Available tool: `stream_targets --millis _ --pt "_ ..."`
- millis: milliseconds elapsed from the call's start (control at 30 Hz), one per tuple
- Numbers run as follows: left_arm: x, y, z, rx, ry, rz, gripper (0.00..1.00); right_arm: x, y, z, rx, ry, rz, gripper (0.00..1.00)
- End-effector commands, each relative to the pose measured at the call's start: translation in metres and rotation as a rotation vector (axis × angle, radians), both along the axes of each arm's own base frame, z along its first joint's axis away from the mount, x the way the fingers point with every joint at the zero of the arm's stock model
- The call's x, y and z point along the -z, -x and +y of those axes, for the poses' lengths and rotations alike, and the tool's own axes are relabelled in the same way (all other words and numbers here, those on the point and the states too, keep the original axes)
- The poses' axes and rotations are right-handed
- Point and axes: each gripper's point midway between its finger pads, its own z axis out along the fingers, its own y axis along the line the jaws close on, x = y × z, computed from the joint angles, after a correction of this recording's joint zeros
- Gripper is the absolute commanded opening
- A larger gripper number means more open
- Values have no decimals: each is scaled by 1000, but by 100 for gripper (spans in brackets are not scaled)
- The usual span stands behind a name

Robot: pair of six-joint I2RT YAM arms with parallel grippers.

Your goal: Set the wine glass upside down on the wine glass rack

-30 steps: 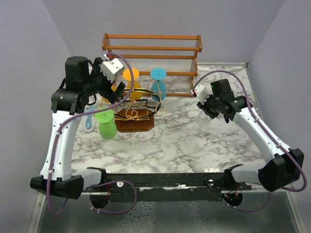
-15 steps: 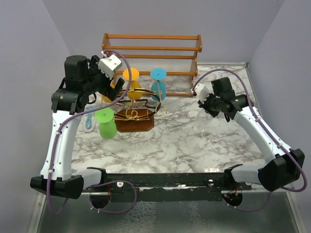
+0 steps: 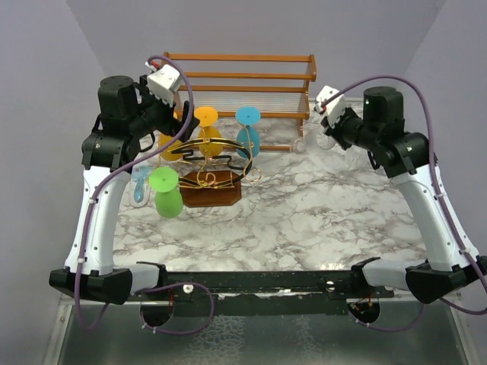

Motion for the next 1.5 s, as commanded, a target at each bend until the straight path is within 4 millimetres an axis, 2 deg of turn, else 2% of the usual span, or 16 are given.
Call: stream_targets --millis 0,200,400,500,700,833,1000,1100,1367,1467 --pt "-58 -5 -31 72 258 -56 93 -89 -2 20 -61 -171 -184 1" --pt "-88 -13 -62 169 510 12 88 -142 0 52 -156 -386 -220 1" --pt "-84 -25 -87 213 685 157 80 -165 0 70 -192 -534 -208 1" --pt "-75 -29 -99 222 725 218 76 -167 0 75 -205 -570 -188 1" --pt "-44 -26 -125 245 723 312 67 -168 2 79 -214 -606 -165 1" --pt "-30 -24 -134 251 722 361 55 -166 4 81 -221 -618 -155 1" --pt "-15 -20 -138 261 723 408 52 -163 5 85 -237 -631 -129 1" --pt "-10 -17 -142 278 733 428 49 -164 7 87 -247 -641 -120 1" --pt "-8 -11 -145 317 753 450 30 -162 7 85 -241 -638 -122 1" --pt "-7 -9 -147 330 762 468 29 -160 6 86 -241 -635 -122 1"
